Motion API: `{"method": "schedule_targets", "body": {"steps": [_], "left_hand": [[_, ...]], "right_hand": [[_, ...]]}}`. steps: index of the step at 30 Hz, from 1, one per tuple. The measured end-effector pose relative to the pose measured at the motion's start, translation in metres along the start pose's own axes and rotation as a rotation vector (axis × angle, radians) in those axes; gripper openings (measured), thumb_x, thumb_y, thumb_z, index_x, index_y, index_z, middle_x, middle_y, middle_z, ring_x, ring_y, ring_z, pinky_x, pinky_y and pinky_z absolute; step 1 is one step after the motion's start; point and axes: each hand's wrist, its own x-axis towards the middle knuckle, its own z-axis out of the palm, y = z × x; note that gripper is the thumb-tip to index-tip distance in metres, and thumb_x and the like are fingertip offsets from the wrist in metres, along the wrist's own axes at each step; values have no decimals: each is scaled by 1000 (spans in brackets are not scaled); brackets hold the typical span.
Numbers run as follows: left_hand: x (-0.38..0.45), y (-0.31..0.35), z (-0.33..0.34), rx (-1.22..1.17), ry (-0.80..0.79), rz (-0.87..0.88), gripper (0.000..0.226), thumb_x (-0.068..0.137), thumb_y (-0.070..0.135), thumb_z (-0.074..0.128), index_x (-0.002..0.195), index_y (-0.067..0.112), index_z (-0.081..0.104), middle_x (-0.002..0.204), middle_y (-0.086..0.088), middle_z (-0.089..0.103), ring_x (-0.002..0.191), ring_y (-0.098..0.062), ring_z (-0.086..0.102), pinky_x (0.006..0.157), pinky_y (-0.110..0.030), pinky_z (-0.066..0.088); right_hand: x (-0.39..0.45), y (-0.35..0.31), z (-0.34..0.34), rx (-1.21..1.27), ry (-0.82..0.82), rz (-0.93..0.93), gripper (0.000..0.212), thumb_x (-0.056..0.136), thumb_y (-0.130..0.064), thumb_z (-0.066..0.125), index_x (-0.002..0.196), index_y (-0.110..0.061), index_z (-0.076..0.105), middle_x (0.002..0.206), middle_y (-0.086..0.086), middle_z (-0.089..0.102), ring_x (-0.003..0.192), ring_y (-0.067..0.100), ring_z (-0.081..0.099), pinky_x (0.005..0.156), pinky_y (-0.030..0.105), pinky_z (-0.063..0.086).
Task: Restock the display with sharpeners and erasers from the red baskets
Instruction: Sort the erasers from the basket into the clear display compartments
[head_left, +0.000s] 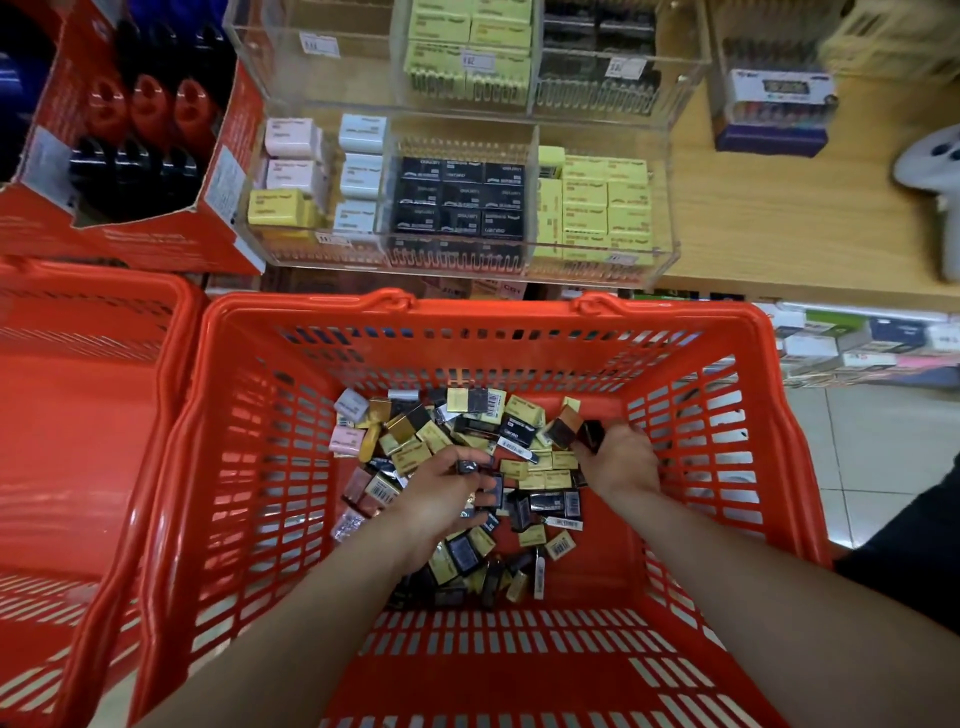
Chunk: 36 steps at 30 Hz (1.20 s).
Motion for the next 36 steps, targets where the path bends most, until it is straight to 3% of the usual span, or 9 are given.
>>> {"method": "schedule_targets", "body": {"steps": [3, 6, 9, 12, 20, 23, 26, 31, 36], "left_hand": [[1, 5, 0, 0, -14, 12, 22, 100, 5, 50, 111, 18, 63, 97, -6, 68, 86, -18, 67, 81, -34, 61], [-1, 13, 2, -39, -26, 36, 17, 100, 12, 53, 113, 18, 63, 104, -7, 67, 90, -18, 68, 77, -30, 61], [-5, 16, 6, -84, -28, 53, 13, 99, 20, 58, 110, 20, 64, 106, -8, 67, 89, -18, 68, 75, -30, 61], [-13, 18, 10, -104, -38, 90, 10, 98, 26, 60, 105, 22, 65, 103, -3, 69, 88, -13, 69, 72, -29, 59], [-29, 19, 20, -149, -109, 217, 22, 88, 34, 67, 105, 21, 66, 116, 3, 62, 105, -12, 61, 87, -34, 58], [-23, 17, 14, -213, -8, 201, 13, 93, 27, 62, 102, 17, 61, 114, 5, 53, 103, -10, 56, 82, -32, 58], [-17, 15, 5, -263, 36, 120, 11, 94, 24, 63, 99, 14, 62, 115, 0, 53, 110, -21, 60, 81, -33, 59], [-12, 6, -2, -206, 41, 103, 20, 92, 24, 64, 110, 15, 62, 118, 8, 51, 103, -9, 54, 86, -36, 59], [-11, 4, -4, -155, 12, 76, 20, 93, 25, 65, 109, 13, 62, 119, 5, 54, 108, -11, 55, 76, -29, 60]], "right_hand": [[-2, 2, 5, 88, 29, 56, 34, 97, -30, 58, 119, -6, 65, 114, 19, 67, 105, 34, 65, 82, 37, 53], [-21, 5, 9, 591, 26, 26, 26, 95, -21, 62, 117, -9, 68, 99, 7, 73, 93, 24, 69, 84, 32, 52], [-49, -6, 1, 1405, -285, 193, 9, 95, -10, 60, 104, -9, 62, 92, 6, 70, 80, 16, 68, 74, 27, 56], [-67, -12, -10, 1677, -625, 215, 12, 98, -10, 55, 104, -1, 59, 109, 21, 70, 88, 19, 69, 71, 24, 57], [-80, -18, -27, 1340, -692, 57, 28, 91, -23, 67, 109, -1, 69, 96, 10, 76, 89, 21, 73, 74, 24, 58], [-67, 7, -18, 705, -341, 3, 36, 93, -36, 64, 91, -1, 73, 82, 11, 74, 78, 24, 73, 67, 29, 58], [-65, 35, 0, -64, -360, -60, 45, 88, -53, 64, 73, -11, 70, 72, 3, 64, 71, 16, 62, 50, 21, 40], [-80, 37, 51, -153, -464, -43, 46, 75, -61, 73, 97, -21, 70, 102, -1, 70, 93, 14, 66, 74, 23, 51], [-75, 39, 59, -247, -507, -77, 37, 88, -48, 66, 102, -15, 73, 99, 1, 67, 91, 14, 63, 59, 19, 37]]}}
